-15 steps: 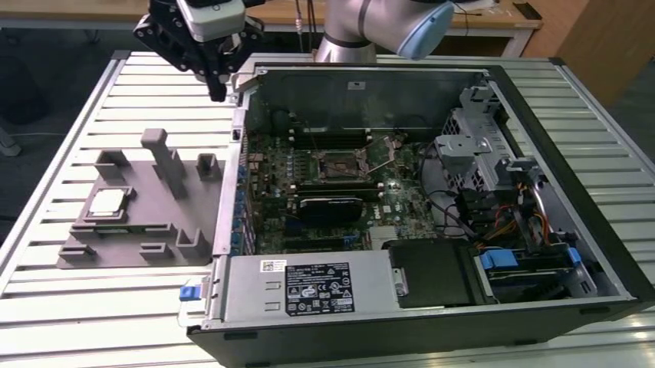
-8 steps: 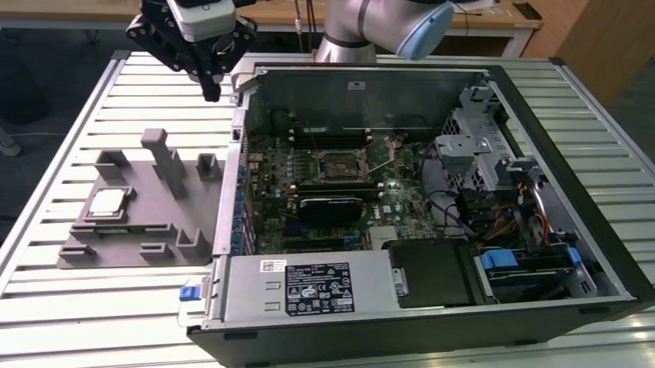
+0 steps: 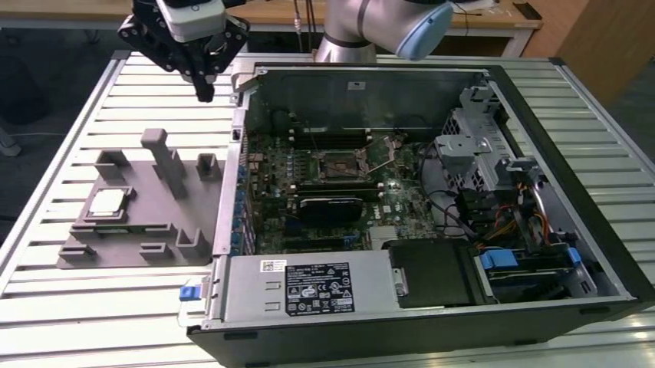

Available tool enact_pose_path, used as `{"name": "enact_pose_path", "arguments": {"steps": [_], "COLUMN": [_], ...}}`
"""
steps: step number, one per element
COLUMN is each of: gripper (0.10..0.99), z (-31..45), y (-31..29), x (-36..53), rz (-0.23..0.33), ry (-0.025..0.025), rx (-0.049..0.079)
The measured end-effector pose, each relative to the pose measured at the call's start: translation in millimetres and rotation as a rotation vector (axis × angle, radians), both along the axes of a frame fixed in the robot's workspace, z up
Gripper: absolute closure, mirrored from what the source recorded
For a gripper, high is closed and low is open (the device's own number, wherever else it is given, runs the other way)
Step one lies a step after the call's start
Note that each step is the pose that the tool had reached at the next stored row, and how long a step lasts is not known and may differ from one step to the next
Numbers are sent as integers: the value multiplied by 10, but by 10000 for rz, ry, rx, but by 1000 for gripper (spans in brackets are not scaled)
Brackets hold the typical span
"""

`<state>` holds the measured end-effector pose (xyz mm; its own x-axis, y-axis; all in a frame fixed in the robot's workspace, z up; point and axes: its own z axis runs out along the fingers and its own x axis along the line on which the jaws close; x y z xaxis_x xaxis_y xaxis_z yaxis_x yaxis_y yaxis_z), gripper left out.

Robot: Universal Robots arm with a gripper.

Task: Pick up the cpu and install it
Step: 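Reach for the cpu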

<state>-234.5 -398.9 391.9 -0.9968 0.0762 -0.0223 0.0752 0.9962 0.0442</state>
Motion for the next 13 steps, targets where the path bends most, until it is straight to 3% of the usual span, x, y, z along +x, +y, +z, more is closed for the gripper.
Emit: {"name": "enact_pose_path", "arguments": {"steps": [13], "gripper": [980], "z": [-6], "y": [0], "x": [-100], "rz": [0], "ry": [0], "rx": [0]}}
